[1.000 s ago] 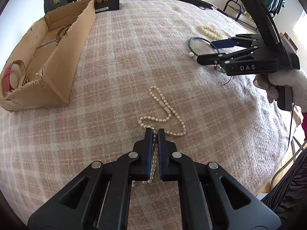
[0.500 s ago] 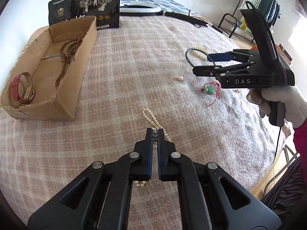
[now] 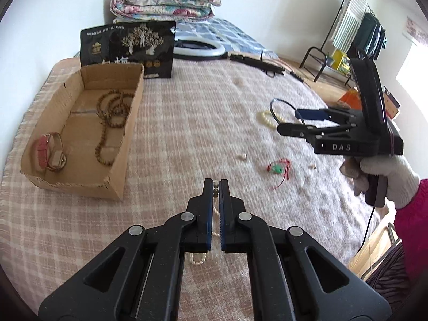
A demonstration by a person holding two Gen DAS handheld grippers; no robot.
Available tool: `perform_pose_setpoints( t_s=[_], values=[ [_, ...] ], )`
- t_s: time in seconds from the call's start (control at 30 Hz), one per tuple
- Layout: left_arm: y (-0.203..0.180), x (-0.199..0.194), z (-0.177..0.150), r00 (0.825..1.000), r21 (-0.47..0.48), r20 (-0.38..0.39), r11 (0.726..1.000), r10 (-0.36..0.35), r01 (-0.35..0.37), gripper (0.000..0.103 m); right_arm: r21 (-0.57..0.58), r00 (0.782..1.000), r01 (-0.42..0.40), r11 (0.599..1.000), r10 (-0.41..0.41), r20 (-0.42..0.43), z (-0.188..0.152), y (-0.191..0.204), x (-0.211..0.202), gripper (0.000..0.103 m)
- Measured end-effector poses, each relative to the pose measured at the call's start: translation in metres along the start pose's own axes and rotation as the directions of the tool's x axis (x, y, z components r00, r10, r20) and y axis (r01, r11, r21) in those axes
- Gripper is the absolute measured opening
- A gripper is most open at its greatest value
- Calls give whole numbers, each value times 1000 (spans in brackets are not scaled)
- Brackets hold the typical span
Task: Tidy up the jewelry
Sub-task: 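Carry the pearl necklace and blue bangle over the cardboard box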
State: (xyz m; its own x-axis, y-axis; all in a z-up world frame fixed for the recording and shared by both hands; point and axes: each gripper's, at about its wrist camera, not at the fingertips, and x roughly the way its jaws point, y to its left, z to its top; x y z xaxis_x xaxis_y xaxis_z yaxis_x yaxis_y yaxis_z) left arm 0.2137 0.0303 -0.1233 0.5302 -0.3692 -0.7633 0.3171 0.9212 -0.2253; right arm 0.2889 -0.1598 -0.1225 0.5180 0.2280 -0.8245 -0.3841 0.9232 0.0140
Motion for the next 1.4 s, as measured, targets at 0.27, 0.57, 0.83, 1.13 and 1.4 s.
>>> perform_pose_setpoints(
  t_s=[0.27, 0.57, 0.83, 1.13, 1.4],
  values=[
    [7, -24, 19, 998, -26, 64, 1000, -15, 17, 2, 11, 999, -14, 1000, 13, 31, 8, 6, -15, 73],
    [13, -53, 49, 988, -45, 152, 998, -31, 39, 2, 3, 999, -23, 1000, 22, 43, 25, 22, -22, 73],
    [30, -86, 86, 963, -66, 271, 997, -8, 26, 2, -10, 996, -42, 999, 43, 76, 51, 46, -25, 73],
    [79, -112, 113, 935, -146, 347, 989, 71, -21, 2, -38, 990, -98, 994, 102, 97, 81, 86, -12, 73],
    [132, -115, 108, 934, -226, 322, 971, 154, -82, 2, -82, 985, -148, 986, 154, 78, 99, 126, 17, 73]
  ],
)
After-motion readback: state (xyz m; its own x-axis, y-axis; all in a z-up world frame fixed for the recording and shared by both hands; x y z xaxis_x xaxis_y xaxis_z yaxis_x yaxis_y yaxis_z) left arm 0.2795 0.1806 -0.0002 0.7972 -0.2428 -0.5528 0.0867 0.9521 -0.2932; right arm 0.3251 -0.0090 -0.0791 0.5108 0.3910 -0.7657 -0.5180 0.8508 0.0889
